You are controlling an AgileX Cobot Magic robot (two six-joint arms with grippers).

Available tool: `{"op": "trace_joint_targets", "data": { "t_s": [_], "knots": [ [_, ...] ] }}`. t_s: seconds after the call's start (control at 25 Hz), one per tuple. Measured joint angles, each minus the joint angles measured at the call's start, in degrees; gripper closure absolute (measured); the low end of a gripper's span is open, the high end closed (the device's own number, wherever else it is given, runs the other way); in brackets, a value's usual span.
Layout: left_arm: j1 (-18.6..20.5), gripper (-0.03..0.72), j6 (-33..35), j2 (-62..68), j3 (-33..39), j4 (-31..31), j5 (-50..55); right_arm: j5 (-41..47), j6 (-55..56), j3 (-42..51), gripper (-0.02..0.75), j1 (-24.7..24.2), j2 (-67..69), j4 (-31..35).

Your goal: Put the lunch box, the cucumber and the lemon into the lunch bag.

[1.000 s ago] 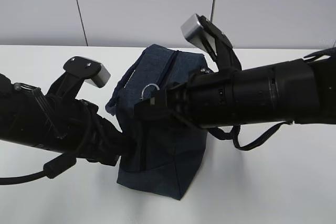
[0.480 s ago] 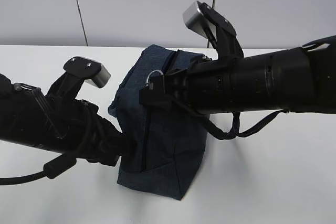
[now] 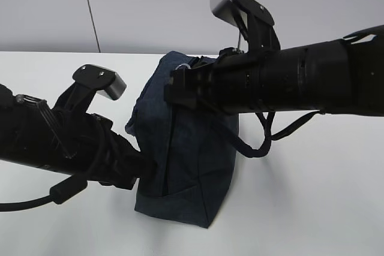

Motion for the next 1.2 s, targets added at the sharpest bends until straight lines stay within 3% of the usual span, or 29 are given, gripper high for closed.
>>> {"op": "trace_joint_targets", "data": {
  "t_s": [0.72, 1.2],
  "knots": [
    [0.5, 0.694, -0.1, -2.2, 0.3, 1.5, 0.1, -4.5, -0.4, -1.5, 0.738, 0.0, 0.0, 0.0],
    [0.5, 0.694, -5.4, -2.6, 0.3, 6.4, -1.9, -4.7, -0.9, -1.6, 0.738, 0.0, 0.0, 0.0]
  ]
}}
